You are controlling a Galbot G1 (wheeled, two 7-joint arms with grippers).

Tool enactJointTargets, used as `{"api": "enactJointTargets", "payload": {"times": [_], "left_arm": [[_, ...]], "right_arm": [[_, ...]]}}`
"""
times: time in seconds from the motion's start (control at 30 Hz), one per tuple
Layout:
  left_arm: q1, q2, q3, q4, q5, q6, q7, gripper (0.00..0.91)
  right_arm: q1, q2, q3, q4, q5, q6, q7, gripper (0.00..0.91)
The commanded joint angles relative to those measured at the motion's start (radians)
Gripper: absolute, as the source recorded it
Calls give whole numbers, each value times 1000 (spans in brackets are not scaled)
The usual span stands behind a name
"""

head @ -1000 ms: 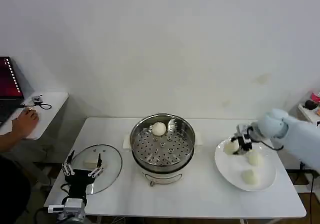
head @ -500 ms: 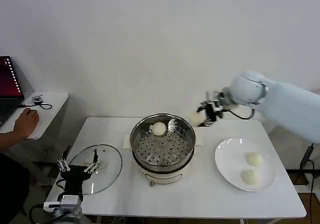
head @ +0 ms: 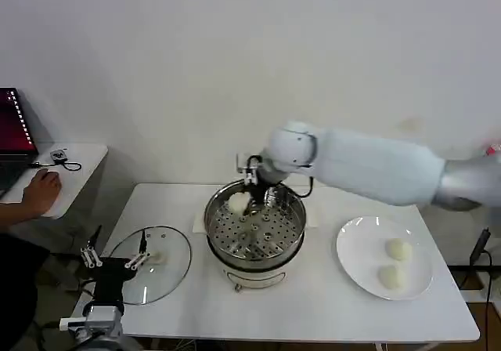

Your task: Take steamed baozi put them in steamer then cover it.

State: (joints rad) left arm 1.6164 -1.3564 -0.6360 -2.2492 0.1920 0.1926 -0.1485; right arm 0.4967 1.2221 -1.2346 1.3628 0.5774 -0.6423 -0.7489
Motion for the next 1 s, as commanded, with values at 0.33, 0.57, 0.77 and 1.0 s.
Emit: {"api": "enactJointTargets", "payload": {"times": [0.33,0.57,0.77,1.0], "left_arm": [[3,-3,0,1,-1,-8,0,907],[10,-3,-1,-2,-2,-13,-1,907],[11,-4,0,-4,-2,-14,-1,907],[13,-9,3,-3,-1,-14,-2,907]], "right_arm": [[-56,168,-26,-142,-1,-47,28,645],[-62,153,-38,-149,-20,-46,23,645],[-66,149,-38,-146,-27,-48,17,907],[-32,119,-38,-99,-30,-46,7,907]]}}
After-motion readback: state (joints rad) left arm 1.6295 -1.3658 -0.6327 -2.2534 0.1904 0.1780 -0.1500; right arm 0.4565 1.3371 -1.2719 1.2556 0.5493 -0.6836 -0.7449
